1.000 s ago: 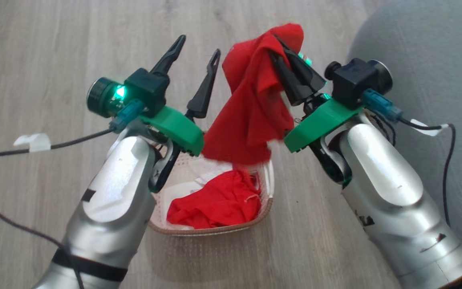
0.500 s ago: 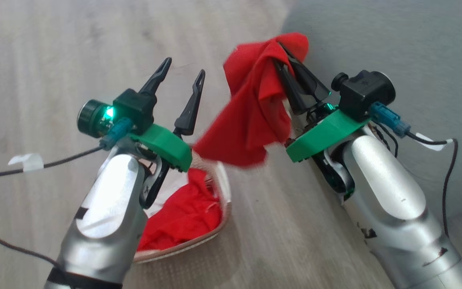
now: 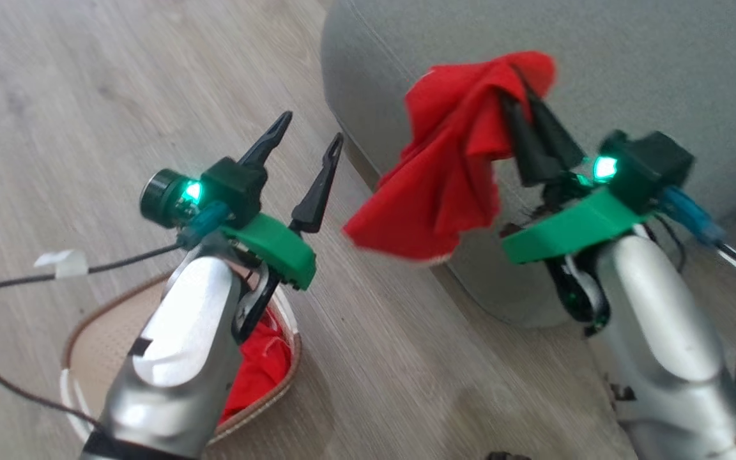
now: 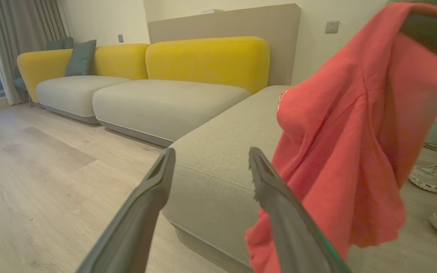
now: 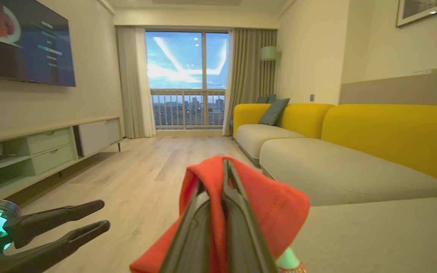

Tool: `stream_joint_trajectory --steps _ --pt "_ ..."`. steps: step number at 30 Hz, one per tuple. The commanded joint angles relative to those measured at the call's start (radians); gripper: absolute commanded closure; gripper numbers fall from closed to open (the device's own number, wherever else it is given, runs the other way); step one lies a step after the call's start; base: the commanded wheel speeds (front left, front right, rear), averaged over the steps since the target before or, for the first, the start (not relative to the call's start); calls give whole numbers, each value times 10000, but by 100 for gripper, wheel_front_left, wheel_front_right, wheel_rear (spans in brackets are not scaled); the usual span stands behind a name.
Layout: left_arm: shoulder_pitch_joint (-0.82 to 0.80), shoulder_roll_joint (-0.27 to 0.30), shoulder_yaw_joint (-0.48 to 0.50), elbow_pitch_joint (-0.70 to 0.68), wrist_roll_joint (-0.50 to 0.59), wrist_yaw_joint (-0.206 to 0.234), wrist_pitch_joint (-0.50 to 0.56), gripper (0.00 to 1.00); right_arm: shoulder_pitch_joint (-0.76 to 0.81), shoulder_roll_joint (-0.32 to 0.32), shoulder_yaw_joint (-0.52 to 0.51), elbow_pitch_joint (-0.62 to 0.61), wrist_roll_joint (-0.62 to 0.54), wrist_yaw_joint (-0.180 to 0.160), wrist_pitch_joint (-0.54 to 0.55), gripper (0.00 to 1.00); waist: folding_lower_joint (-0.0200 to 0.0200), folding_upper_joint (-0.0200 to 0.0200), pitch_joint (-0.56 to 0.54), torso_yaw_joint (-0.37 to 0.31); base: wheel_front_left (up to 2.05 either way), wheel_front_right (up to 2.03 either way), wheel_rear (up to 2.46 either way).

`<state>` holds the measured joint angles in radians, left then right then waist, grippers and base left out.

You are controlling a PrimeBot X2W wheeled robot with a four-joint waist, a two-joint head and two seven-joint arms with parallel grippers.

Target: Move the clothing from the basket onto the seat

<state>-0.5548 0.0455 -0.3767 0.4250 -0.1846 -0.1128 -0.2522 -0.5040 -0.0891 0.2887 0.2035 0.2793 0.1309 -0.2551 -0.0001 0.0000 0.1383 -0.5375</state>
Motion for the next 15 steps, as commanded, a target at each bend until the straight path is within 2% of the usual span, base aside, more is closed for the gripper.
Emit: stream_joint_trajectory --steps 1,8,15 --pt "-667 138 195 -216 15 -49 -95 0 -2 98 -85 -578 -105 -2 -67 100 1 0 273 -147 0 0 0" --pt "-1150 92 -228 10 -73 -134 -95 0 572 68 -970 -1342 -496 -2 -67 100 1 0 874 -218 0 0 0" --pt "-1360 413 -428 -217 -24 -167 -95 0 -490 -324 -2047 -1200 -1042 -2 -67 100 1 0 1784 -196 0 0 0"
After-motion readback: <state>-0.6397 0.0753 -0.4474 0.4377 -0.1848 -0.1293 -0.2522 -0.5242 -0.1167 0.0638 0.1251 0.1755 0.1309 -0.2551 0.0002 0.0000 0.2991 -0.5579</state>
